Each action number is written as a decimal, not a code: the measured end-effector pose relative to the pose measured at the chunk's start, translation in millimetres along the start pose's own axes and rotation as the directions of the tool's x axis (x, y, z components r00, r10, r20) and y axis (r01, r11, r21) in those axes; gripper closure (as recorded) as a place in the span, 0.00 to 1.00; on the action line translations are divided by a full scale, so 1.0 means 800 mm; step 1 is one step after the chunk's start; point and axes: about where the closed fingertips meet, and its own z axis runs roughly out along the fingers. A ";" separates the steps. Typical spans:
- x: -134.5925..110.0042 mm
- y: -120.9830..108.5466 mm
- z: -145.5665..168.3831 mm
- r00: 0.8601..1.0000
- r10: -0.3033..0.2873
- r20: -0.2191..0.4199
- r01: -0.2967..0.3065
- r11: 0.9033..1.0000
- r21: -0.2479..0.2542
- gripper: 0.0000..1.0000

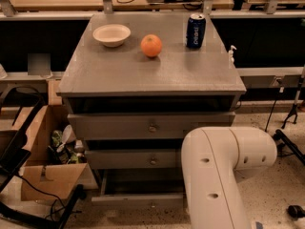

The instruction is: Open bottom drawer

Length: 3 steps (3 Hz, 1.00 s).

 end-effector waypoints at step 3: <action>-0.001 -0.002 -0.005 1.000 0.002 -0.002 -0.002 1.000 -0.003 1.00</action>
Offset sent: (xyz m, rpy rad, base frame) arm -0.0750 -0.0049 0.0065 0.0489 0.1127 -0.0308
